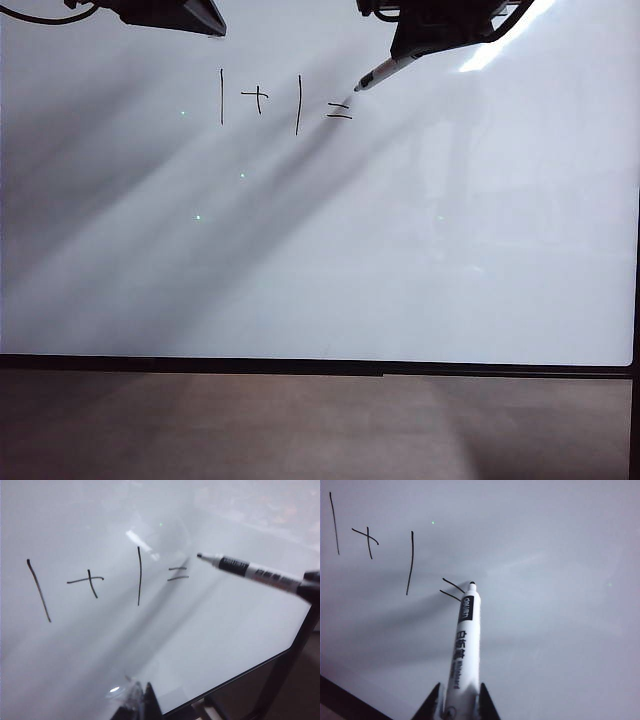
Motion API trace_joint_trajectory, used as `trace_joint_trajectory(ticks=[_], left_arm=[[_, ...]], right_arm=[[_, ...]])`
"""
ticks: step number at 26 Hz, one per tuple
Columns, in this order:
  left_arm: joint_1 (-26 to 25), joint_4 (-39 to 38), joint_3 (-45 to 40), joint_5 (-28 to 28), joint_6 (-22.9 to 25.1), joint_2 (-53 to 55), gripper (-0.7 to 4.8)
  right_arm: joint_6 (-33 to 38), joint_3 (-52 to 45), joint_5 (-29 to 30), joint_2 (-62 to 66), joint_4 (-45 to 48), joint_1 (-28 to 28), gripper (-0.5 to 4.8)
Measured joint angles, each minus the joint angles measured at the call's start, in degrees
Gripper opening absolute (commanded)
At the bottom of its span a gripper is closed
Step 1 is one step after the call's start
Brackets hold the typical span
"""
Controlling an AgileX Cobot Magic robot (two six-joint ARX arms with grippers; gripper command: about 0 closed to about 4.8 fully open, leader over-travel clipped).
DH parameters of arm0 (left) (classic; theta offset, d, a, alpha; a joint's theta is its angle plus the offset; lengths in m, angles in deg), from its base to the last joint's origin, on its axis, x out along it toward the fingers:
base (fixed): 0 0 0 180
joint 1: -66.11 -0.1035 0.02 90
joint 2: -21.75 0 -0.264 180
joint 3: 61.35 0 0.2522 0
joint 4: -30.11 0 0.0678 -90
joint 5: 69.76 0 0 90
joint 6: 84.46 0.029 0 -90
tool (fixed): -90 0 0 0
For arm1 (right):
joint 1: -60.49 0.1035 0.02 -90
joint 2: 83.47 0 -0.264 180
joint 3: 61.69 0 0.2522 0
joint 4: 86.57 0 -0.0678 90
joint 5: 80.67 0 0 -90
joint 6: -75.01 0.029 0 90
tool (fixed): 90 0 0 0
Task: Reach to the right to find the marker pen, pick it up, and write the answer to the math problem on the whiteboard.
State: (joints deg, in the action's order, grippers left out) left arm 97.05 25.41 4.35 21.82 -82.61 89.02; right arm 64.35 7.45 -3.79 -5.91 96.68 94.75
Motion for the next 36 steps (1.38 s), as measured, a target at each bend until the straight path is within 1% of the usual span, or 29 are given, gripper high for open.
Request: trace_joint_trajectory(ticks=[7,13,19,36], left_arm=[[0.2,0.6,0.0,-0.2,-0.2,0.0,-0.05],[0.1,0.6,0.0,-2.4,-0.2,0.0,-0.06],[0.1,0.6,0.0,-2.7,-0.2,0.0,-0.05],[0.1,0.4,0.0,-2.9,-0.2,-0.1,-0.05]], right_arm=[[-0.3,0.1,-1.0,-0.1,0.1,-0.5,-0.07],[-0.3,0.1,-1.2,-0.1,0.8,-1.1,-0.07],[-0.3,0.1,-1.2,-0.1,2.0,-1.3,-0.07],[-0.4,0.1,1.0,-0.1,1.5,-4.1,-0.07]])
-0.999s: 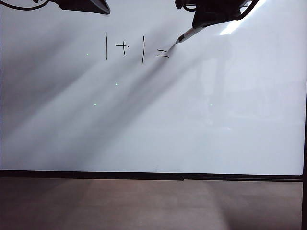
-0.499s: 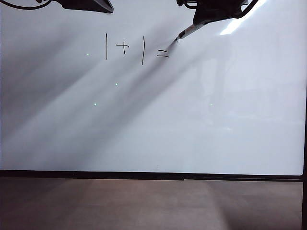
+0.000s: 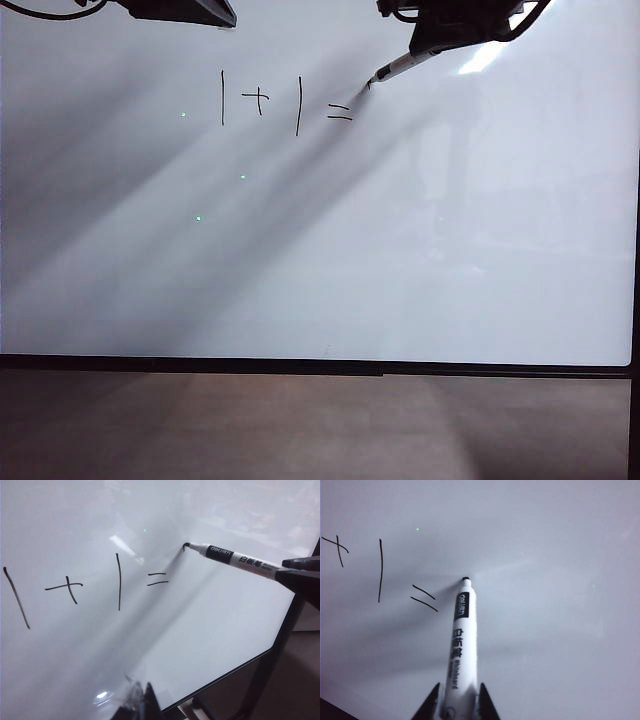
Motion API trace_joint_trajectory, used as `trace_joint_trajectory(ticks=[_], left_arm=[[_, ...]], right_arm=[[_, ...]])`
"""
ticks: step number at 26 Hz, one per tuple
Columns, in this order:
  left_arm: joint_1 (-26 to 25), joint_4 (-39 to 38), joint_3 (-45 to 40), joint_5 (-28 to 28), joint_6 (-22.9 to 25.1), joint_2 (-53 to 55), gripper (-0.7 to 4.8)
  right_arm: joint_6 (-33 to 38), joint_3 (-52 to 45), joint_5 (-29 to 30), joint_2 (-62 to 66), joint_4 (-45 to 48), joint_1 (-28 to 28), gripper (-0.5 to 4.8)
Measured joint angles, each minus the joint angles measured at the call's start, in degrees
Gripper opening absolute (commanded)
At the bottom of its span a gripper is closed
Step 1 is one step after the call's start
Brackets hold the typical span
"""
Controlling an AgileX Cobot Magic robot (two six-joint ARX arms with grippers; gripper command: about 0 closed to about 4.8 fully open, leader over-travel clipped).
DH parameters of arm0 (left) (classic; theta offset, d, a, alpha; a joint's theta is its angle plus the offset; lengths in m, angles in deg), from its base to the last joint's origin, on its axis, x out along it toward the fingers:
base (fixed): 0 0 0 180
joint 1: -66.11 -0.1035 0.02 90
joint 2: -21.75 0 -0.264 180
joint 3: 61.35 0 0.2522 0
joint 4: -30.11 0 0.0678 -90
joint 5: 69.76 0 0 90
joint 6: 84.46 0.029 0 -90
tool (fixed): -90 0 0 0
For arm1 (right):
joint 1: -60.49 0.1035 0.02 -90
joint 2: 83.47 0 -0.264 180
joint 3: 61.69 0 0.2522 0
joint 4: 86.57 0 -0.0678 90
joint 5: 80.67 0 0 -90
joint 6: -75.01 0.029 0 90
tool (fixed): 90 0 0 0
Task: Reach to the right to find the marker pen, pick it up, and write the answer to the math problem on the whiteboard.
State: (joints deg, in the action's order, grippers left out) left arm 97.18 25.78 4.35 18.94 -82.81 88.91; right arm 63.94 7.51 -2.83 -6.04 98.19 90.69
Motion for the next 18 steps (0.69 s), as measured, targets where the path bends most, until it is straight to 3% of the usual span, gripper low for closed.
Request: trace_joint_trajectory(ticks=[18], left_arm=[[0.0,-0.2,0.0,0.0,0.0,0.0,-0.05]], right_arm=[[-1.1,0.0,-2.3,-1.5,-1.5,-0.2,-0.07]])
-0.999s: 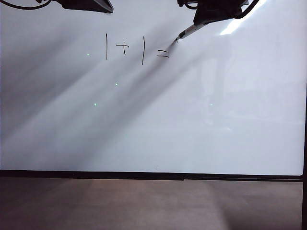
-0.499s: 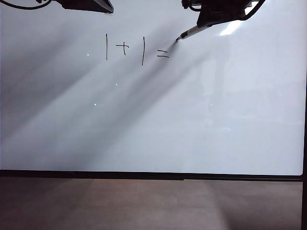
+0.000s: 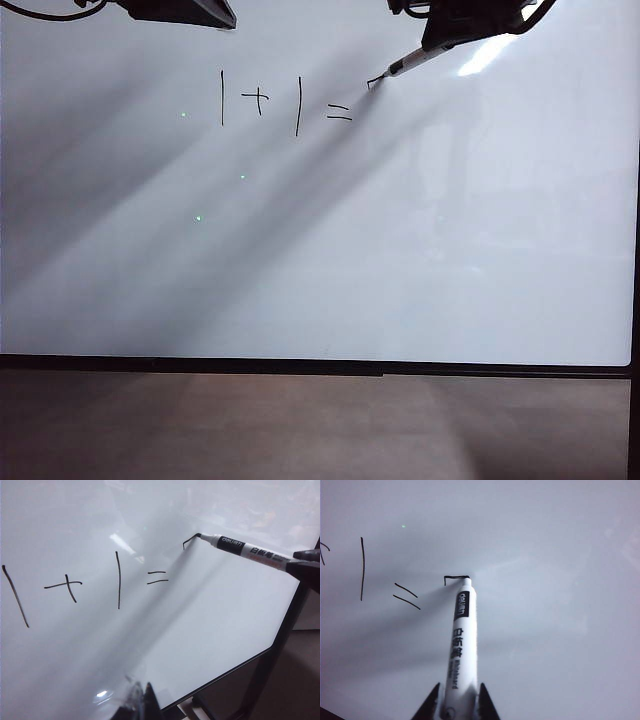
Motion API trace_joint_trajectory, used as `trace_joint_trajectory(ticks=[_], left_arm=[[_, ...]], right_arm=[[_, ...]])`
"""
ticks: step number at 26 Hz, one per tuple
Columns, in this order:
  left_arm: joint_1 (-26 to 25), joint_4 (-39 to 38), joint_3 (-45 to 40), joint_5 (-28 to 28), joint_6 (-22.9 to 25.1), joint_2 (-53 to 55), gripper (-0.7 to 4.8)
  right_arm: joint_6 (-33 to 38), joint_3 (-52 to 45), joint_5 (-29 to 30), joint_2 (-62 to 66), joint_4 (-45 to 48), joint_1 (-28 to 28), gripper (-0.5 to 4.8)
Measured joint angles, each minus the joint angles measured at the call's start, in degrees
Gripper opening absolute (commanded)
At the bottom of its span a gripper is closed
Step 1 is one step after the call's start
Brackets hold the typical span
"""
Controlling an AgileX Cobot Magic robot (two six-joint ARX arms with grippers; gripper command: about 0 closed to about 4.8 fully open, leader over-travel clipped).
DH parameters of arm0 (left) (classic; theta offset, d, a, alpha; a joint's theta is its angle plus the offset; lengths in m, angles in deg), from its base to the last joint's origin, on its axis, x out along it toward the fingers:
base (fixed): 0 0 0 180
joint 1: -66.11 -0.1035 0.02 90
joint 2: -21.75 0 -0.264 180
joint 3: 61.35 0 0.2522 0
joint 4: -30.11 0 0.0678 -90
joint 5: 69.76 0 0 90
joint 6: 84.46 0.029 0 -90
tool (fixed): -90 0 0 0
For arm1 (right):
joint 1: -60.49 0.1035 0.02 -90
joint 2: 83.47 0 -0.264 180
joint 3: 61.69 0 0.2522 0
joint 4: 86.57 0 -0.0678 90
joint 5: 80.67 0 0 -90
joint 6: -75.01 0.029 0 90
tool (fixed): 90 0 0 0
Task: Reach to the right to find the marker pen, pick it up, and write the answer to the math problem on the whiteboard.
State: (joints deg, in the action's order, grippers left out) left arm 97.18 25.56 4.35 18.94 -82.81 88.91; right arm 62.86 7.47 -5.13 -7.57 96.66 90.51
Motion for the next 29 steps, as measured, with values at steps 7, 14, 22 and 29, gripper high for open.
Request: trace_joint_trajectory(ticks=[7,14,22,29], left_arm=[[0.0,-0.5,0.0,0.0,0.0,0.0,-0.05],[0.0,-1.3,0.0,0.0,0.0,0.0,-0.05],[0.0,-1.3,0.0,0.0,0.0,0.0,-0.06],[0.0,-1.3,0.0,0.0,0.0,0.0,-0.05]], right_arm=[[-0.2,0.0,-1.7,-0.3,-1.8,0.0,-0.07],[-0.2,0.0,-3.5,-1.4,-2.8,0.0,-0.07],[-0.2,0.0,-3.5,-1.4,-3.0,0.0,-0.07],[-0.1,0.0,-3.6,-1.4,-4.1,-0.1,-0.07]])
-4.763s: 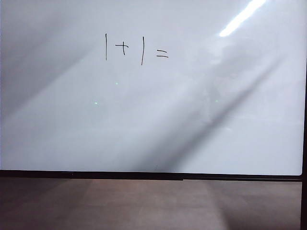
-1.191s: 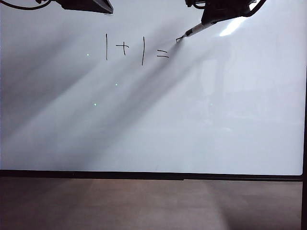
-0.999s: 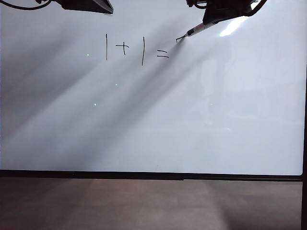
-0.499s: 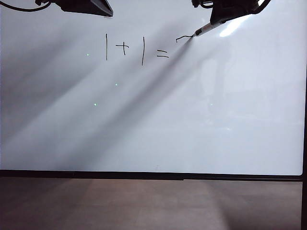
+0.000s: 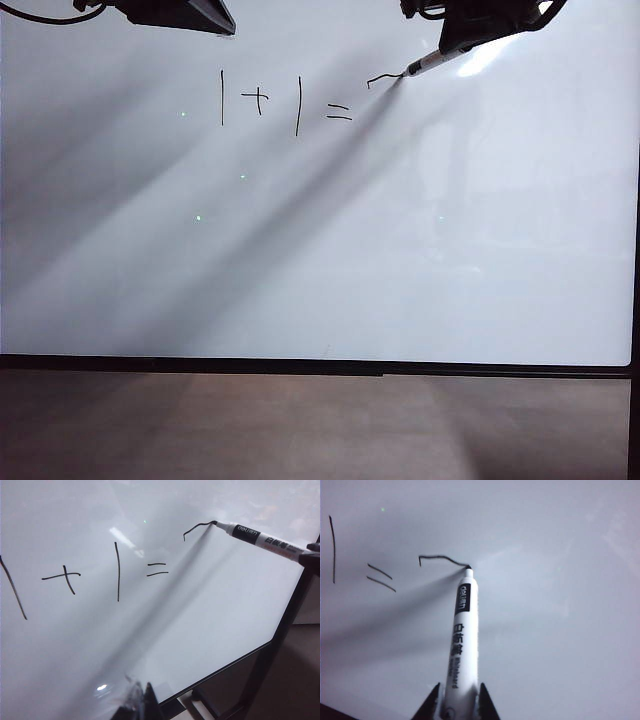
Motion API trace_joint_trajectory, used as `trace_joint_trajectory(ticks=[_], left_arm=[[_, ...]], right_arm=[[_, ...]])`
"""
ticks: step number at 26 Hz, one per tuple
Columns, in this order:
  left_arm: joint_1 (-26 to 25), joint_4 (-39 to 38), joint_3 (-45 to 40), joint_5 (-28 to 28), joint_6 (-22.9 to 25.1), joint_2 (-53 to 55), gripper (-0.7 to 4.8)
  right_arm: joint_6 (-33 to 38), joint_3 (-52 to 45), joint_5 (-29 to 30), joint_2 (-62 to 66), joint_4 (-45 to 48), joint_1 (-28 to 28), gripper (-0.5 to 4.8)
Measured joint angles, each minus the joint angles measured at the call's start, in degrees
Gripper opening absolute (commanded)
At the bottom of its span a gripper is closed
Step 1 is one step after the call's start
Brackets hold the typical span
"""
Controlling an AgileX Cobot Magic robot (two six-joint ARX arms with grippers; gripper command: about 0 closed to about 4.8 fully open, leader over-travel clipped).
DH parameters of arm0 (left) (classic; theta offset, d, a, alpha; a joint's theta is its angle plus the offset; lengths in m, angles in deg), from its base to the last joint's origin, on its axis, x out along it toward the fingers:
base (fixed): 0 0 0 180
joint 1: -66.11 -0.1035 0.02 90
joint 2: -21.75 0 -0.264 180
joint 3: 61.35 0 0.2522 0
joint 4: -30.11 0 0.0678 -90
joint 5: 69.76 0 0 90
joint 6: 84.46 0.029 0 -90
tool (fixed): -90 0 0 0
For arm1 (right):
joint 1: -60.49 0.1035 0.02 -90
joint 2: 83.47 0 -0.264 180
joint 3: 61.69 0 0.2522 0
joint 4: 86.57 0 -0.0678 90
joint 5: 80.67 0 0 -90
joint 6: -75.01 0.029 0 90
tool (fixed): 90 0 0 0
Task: Reach to the right to find the marker pen, pick it up, and write the answer to the math problem on the whiteboard.
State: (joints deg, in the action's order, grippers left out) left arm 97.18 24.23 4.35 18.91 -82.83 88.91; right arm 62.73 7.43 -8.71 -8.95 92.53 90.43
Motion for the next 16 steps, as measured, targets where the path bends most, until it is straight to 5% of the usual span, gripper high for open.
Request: trace_joint_trajectory(ticks=[16], left_arm=[[0.0,0.0,0.0,0.0,0.0,0.0,-0.05]], right_arm=[[1.9,-3.1,0.1,0.1,-1.9,-0.3,-0.07]])
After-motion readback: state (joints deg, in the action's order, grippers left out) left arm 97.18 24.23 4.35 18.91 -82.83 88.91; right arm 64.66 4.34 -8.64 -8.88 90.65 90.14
